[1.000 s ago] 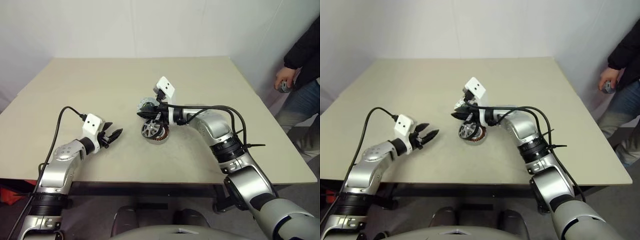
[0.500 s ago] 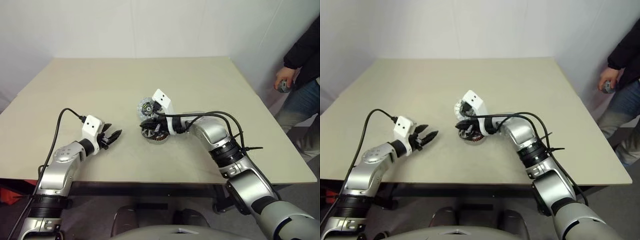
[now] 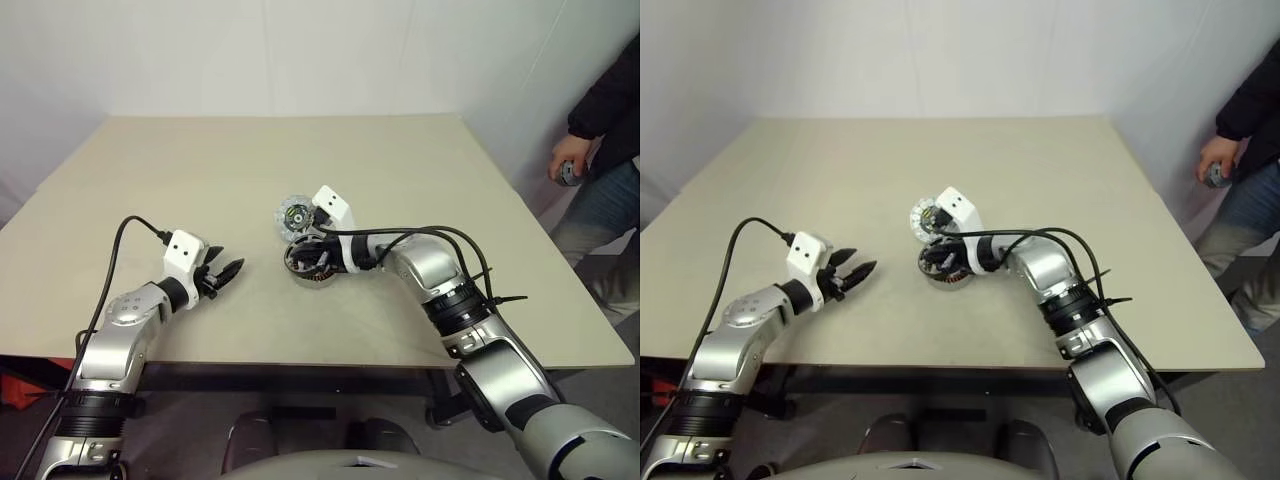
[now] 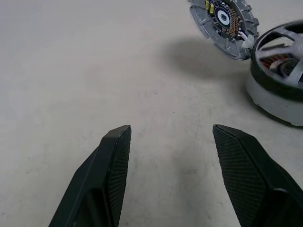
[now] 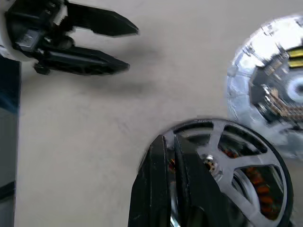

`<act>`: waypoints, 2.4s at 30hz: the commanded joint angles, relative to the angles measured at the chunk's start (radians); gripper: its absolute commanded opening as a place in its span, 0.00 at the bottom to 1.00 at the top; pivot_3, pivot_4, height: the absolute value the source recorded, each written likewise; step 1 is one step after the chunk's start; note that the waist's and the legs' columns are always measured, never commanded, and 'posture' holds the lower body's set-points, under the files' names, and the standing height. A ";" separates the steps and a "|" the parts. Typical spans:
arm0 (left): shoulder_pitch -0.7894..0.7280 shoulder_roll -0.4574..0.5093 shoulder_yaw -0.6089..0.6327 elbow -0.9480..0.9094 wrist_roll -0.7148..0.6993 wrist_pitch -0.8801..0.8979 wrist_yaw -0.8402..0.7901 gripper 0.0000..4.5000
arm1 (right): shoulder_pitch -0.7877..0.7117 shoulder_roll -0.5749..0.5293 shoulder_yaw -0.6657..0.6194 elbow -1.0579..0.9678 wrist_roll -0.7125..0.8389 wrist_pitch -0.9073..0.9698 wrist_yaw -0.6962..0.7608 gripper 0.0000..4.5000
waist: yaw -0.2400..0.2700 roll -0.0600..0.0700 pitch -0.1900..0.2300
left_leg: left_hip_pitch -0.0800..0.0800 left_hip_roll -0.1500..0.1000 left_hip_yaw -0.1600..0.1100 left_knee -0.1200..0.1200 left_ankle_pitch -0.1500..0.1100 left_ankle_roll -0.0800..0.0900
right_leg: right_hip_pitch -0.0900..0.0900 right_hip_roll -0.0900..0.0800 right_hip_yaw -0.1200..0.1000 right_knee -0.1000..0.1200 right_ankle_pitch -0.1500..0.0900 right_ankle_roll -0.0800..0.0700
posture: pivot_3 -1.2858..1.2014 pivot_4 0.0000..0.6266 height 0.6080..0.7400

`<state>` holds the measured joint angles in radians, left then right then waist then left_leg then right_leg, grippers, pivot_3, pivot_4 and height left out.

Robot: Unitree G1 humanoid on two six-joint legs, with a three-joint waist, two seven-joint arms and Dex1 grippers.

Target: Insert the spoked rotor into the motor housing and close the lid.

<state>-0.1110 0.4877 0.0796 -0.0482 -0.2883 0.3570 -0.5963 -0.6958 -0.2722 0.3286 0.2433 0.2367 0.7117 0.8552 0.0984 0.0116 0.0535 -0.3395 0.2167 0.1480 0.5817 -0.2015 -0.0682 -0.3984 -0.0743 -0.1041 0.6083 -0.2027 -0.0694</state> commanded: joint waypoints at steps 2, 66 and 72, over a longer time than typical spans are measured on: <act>-0.017 0.003 0.018 -0.019 -0.001 -0.020 -0.001 0.64 | 0.003 -0.022 -0.026 -0.033 0.000 0.012 0.001 0.05 | -0.001 0.000 0.000 | 0.001 0.000 0.000 0.000 0.000 0.000 | 0.000 0.000 0.000 0.000 0.000 0.000 | 0.52 0.00 1.00; -0.037 -0.002 0.023 -0.015 0.002 -0.022 0.003 0.64 | -0.061 0.002 -0.143 0.020 0.016 -0.234 0.084 0.05 | -0.003 0.000 0.000 | 0.006 0.000 0.000 0.001 -0.002 0.004 | 0.006 0.000 0.000 0.000 0.000 0.000 | 0.52 0.00 1.00; -0.069 -0.009 0.016 -0.001 0.006 -0.024 0.002 0.64 | -0.054 -0.199 0.044 -0.015 -0.137 -0.575 0.400 0.05 | 0.002 -0.001 -0.001 | 0.005 0.001 0.000 0.000 -0.004 0.008 | 0.006 0.000 0.000 -0.001 0.000 -0.001 | 0.52 0.00 1.00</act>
<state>-0.1585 0.4748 0.0865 -0.0406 -0.2861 0.3538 -0.5966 -0.7462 -0.4373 0.3323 0.2548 0.1395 0.2466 1.1664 0.1004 0.0105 0.0528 -0.3359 0.2176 0.1481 0.5828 -0.2063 -0.0595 -0.3924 -0.0745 -0.1042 0.6067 -0.2026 -0.0705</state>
